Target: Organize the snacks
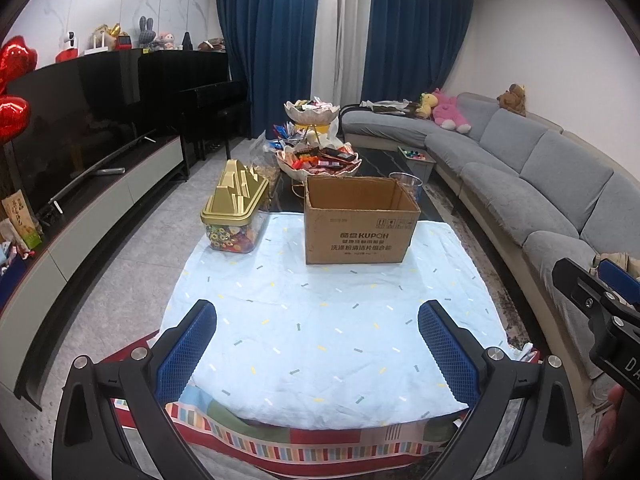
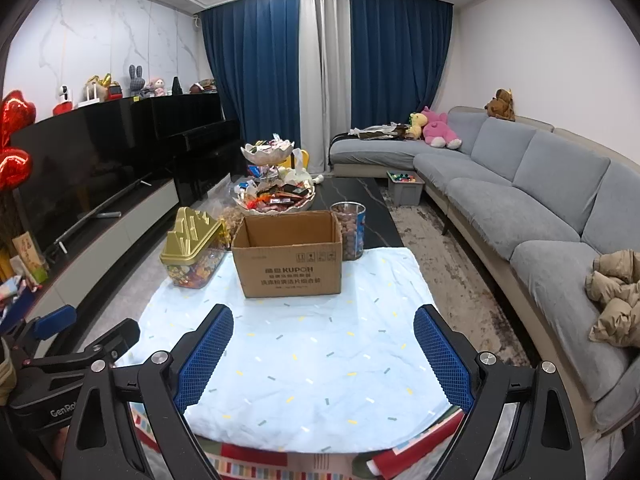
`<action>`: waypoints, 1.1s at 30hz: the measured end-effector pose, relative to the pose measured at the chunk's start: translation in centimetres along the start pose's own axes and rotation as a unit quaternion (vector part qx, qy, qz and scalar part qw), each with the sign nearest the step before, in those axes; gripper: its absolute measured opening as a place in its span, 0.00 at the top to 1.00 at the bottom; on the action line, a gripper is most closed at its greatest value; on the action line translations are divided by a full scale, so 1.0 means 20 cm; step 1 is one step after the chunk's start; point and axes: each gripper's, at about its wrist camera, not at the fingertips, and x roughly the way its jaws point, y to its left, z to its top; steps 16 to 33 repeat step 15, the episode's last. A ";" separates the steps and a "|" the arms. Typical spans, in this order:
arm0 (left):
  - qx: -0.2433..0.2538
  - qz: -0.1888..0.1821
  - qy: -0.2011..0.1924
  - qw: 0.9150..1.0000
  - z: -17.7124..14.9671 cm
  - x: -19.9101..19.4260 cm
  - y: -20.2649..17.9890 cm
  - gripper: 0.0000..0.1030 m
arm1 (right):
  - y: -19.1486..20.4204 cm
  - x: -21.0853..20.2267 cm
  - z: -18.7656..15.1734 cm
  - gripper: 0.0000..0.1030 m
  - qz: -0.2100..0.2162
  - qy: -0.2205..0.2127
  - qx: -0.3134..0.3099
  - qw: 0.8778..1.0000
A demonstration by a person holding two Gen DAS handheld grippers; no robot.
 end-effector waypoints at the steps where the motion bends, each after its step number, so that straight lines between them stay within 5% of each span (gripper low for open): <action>1: 0.000 0.001 0.000 1.000 0.00 0.00 0.00 0.00 | 0.00 0.00 0.00 0.10 0.000 0.000 0.001 1.000; 33: 0.003 0.001 -0.004 1.000 0.00 0.01 0.00 0.00 | 0.00 0.00 0.00 0.10 0.000 0.000 0.000 1.000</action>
